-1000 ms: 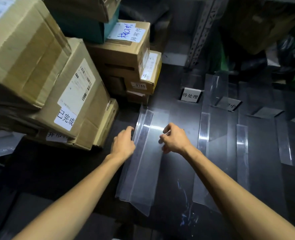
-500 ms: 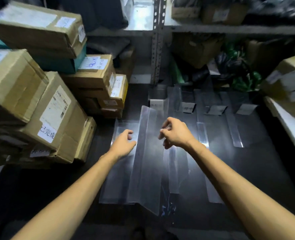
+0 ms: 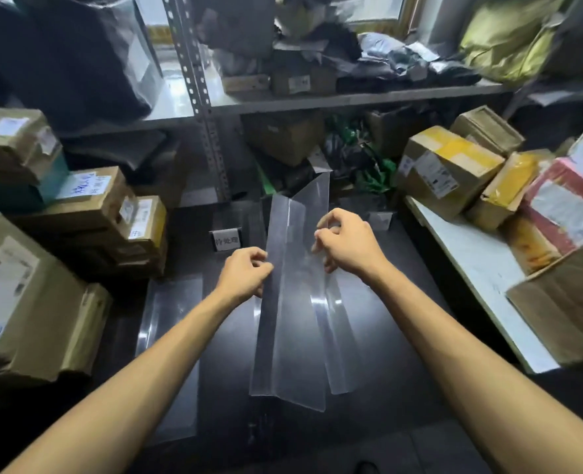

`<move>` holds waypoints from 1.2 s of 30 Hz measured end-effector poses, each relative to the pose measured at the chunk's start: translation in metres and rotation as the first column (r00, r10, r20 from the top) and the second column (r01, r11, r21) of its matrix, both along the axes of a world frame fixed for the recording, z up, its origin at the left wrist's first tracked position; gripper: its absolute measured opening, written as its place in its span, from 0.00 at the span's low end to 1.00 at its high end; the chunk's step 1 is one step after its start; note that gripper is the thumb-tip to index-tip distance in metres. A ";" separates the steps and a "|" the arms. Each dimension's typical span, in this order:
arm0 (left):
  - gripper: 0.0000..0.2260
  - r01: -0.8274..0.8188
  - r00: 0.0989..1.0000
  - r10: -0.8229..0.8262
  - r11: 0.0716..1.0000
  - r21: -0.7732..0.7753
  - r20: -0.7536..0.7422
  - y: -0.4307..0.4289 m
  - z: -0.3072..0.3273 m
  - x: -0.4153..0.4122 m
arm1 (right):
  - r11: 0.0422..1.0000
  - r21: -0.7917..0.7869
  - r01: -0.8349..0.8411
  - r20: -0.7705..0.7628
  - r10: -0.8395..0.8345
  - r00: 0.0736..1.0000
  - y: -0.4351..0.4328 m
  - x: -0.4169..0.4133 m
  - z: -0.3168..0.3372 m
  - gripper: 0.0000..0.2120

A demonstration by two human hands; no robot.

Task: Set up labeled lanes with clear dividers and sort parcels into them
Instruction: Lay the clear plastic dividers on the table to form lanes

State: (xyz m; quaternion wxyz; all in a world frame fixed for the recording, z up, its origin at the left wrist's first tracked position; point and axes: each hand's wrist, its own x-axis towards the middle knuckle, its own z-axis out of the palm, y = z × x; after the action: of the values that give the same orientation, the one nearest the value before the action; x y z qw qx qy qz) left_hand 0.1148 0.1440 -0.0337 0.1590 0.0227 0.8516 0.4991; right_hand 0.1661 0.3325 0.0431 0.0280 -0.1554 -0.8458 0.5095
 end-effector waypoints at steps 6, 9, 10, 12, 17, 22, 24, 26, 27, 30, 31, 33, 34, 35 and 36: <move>0.04 0.157 0.982 -0.159 0.987 0.024 0.107 0.121 0.012 0.027 | 0.951 0.304 0.045 -0.063 -0.027 0.998 0.092 -0.005 0.011 0.04; 0.04 0.165 0.974 -0.167 0.986 0.023 0.156 0.172 0.008 0.035 | 0.914 0.405 0.017 -0.057 0.007 0.998 0.134 0.000 0.007 0.04; 0.04 0.172 0.970 -0.174 0.985 0.027 0.169 0.185 0.006 0.036 | 0.905 0.424 0.013 -0.056 0.012 0.998 0.146 0.003 0.003 0.04; 0.07 0.198 0.961 -0.200 0.980 0.034 0.193 0.204 -0.003 0.040 | 0.895 0.445 -0.005 -0.040 0.025 0.999 0.164 0.007 -0.010 0.04; 0.10 0.227 0.948 -0.221 0.974 0.003 0.230 0.238 -0.038 0.047 | 0.876 0.479 -0.064 0.059 0.041 0.997 0.189 0.007 -0.055 0.03; 0.12 0.249 0.920 -0.202 0.963 -0.104 0.337 0.256 -0.088 0.038 | 0.870 0.469 -0.151 0.187 0.069 0.980 0.193 -0.008 -0.107 0.03; 0.19 0.252 0.920 -0.200 0.961 -0.117 0.338 0.261 -0.107 0.034 | 0.866 0.465 -0.186 0.228 0.086 0.970 0.194 -0.014 -0.126 0.04; 0.26 0.219 0.929 -0.172 0.969 -0.112 0.327 0.263 -0.119 0.035 | 0.863 0.459 -0.211 0.256 0.098 0.962 0.194 -0.016 -0.140 0.04; 0.27 0.215 0.929 -0.174 0.972 -0.094 0.325 0.265 -0.126 0.036 | 0.868 0.449 -0.214 0.270 0.097 0.958 0.195 -0.017 -0.147 0.04; 0.31 0.279 0.910 -0.221 0.952 -0.124 0.351 0.268 -0.145 0.038 | 0.879 0.424 -0.217 0.311 0.083 0.947 0.199 -0.019 -0.158 0.05; 0.31 0.316 0.904 -0.238 0.932 -0.180 0.354 0.269 -0.149 0.039 | 0.883 0.415 -0.220 0.323 0.083 0.943 0.200 -0.018 -0.160 0.06; 0.30 0.374 0.900 -0.276 0.887 -0.271 0.338 0.273 -0.158 0.038 | 0.894 0.392 -0.216 0.329 0.083 0.941 0.204 -0.018 -0.163 0.08; 0.30 0.392 0.897 -0.291 0.873 -0.292 0.332 0.276 -0.160 0.038 | 0.900 0.384 -0.206 0.325 0.077 0.942 0.206 -0.017 -0.163 0.09; 0.30 0.403 0.896 -0.303 0.862 -0.309 0.324 0.278 -0.160 0.037 | 0.903 0.382 -0.195 0.320 0.069 0.945 0.207 -0.017 -0.164 0.10; 0.29 0.408 0.898 -0.312 0.853 -0.325 0.310 0.279 -0.160 0.037 | 0.905 0.383 -0.185 0.312 0.062 0.948 0.208 -0.016 -0.165 0.12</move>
State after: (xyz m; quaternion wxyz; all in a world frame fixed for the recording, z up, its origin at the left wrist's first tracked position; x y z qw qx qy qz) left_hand 0.1518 0.4228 -0.1939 0.3559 0.0893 0.8861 0.2834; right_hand 0.1503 0.5404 -0.1216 -0.0985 -0.1654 -0.9362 0.2941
